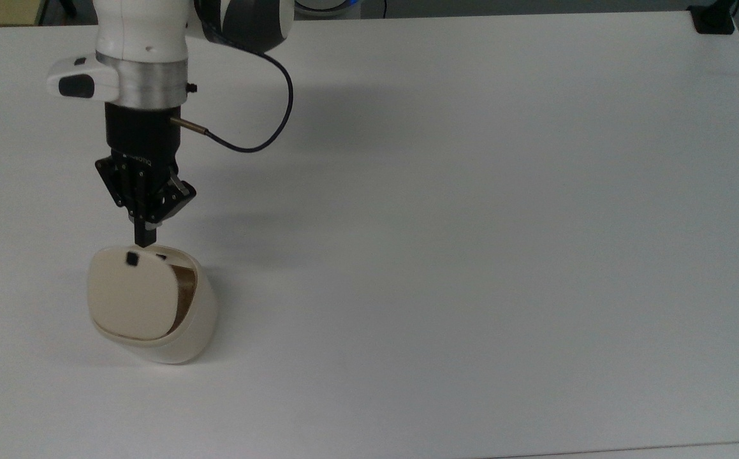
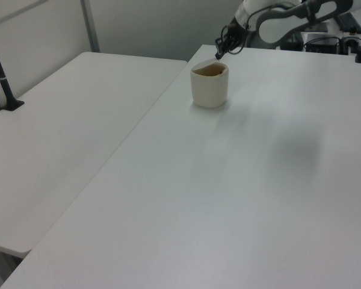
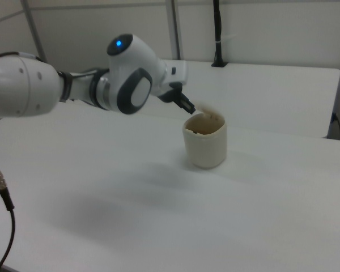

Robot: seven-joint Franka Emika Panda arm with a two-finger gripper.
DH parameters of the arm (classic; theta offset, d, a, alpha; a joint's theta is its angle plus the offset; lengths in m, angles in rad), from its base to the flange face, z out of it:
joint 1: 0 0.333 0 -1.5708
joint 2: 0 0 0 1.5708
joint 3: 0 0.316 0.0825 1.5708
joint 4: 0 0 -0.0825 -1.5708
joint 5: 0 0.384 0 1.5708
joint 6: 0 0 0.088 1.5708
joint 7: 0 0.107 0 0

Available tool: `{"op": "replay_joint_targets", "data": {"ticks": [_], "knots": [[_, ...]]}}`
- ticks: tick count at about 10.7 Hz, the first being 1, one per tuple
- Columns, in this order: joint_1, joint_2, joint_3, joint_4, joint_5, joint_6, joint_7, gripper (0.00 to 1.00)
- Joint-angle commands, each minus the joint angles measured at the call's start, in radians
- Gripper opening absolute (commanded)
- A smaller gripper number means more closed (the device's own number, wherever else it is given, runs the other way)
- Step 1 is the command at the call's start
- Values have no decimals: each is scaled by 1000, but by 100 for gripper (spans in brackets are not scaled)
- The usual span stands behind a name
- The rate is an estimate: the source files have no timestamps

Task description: Open the trash bin

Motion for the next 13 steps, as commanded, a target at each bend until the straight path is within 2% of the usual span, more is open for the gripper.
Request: {"op": "replay_joint_targets", "data": {"ticks": [1,5,8,10,11,12,13], "knots": [[22,-138,-1,-6,8,-187,92,0],[26,-294,71,-5,48,-508,118,6],[26,-388,137,-6,49,-742,106,16],[17,-414,180,-9,51,-840,85,64],[29,-423,181,-14,53,-877,83,83],[37,-422,182,-14,53,-899,80,95],[66,-416,179,-14,53,-908,50,100]]}}
